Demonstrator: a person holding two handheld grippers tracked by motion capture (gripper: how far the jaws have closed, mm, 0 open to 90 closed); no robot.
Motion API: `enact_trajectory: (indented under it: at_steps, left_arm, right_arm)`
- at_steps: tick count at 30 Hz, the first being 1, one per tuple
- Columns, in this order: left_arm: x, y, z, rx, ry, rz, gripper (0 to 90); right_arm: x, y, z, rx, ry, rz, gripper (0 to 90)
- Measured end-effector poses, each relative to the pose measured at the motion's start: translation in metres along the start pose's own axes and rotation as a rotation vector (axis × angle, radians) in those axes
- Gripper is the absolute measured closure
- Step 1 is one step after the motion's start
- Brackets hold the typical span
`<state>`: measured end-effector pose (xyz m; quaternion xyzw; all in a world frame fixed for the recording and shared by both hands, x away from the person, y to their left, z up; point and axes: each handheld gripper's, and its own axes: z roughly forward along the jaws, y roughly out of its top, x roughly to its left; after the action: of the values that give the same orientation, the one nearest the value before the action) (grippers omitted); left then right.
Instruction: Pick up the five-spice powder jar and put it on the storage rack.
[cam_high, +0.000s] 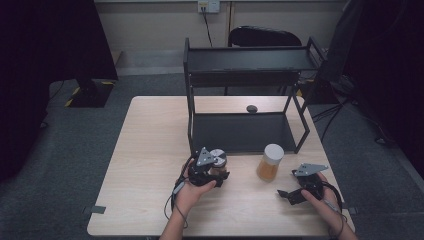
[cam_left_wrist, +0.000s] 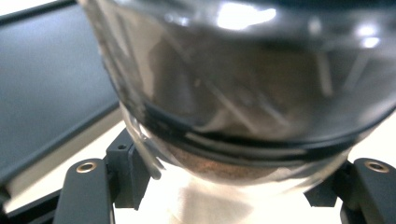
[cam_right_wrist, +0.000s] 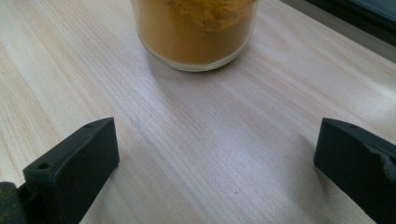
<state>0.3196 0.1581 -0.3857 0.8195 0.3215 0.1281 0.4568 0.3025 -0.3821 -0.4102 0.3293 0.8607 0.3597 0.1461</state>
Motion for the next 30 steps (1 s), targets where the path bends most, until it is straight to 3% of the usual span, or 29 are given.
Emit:
enact_trajectory:
  at_steps: [14,22,30]
  left_arm:
    - [0.005,0.032,0.008,0.019,0.025,0.02,31.6]
    - [0.016,0.041,0.013,0.0,0.027,-0.01,31.6]
    - [0.021,0.058,0.012,0.004,0.049,-0.002,31.6]
  right_arm:
    - [0.0,0.0,0.0,0.0,0.0,0.0,0.0]
    - [0.0,0.0,0.0,0.0,0.0,0.0,0.0]
    - [0.0,0.0,0.0,0.0,0.0,0.0,0.0]
